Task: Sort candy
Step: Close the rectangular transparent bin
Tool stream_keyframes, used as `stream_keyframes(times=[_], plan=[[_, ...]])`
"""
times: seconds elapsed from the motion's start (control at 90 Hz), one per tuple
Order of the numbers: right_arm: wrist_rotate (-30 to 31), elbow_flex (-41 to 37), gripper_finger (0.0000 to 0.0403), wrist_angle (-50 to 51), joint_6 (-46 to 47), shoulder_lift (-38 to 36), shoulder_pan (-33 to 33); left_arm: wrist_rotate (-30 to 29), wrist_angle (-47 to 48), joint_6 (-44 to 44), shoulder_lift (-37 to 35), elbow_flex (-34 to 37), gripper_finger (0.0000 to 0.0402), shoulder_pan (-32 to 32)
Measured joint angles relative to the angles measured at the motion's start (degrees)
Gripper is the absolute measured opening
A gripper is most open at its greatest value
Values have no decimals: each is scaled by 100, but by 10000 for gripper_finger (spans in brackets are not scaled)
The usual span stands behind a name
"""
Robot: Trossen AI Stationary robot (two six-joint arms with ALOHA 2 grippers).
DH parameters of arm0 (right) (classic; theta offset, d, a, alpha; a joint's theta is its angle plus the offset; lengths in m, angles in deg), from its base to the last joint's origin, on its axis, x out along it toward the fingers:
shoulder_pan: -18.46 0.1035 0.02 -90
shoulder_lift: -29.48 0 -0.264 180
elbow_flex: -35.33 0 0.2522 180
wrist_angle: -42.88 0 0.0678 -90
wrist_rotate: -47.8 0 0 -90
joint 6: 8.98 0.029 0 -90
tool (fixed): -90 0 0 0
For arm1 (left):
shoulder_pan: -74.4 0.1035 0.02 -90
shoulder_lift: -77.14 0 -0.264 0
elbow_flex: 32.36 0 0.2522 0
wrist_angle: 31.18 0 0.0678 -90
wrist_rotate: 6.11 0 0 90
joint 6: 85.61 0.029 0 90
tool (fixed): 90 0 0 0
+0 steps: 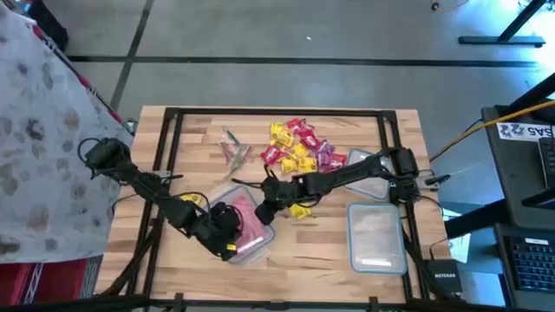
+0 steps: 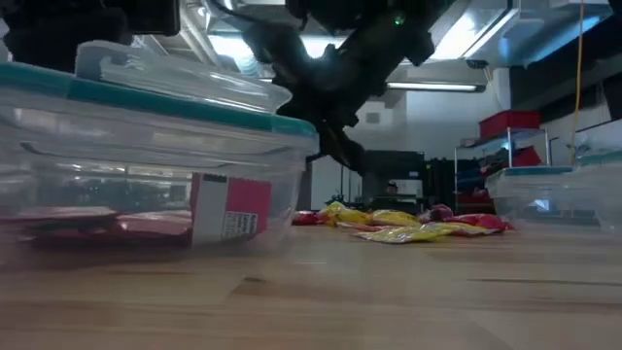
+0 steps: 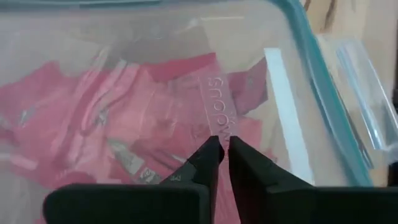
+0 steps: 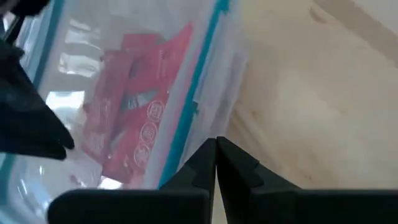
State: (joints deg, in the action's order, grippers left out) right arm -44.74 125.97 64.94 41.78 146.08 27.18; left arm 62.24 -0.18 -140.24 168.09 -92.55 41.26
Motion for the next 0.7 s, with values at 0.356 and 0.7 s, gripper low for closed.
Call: stream_keyframes(times=[0.356,0.7], plan=[[-454,-13,0,-414,-109,111,3,297,-1570,13,4,627,0,39],[-410,4,0,840,-153,-494,146,212,-547,920,-378,184,0,146]])
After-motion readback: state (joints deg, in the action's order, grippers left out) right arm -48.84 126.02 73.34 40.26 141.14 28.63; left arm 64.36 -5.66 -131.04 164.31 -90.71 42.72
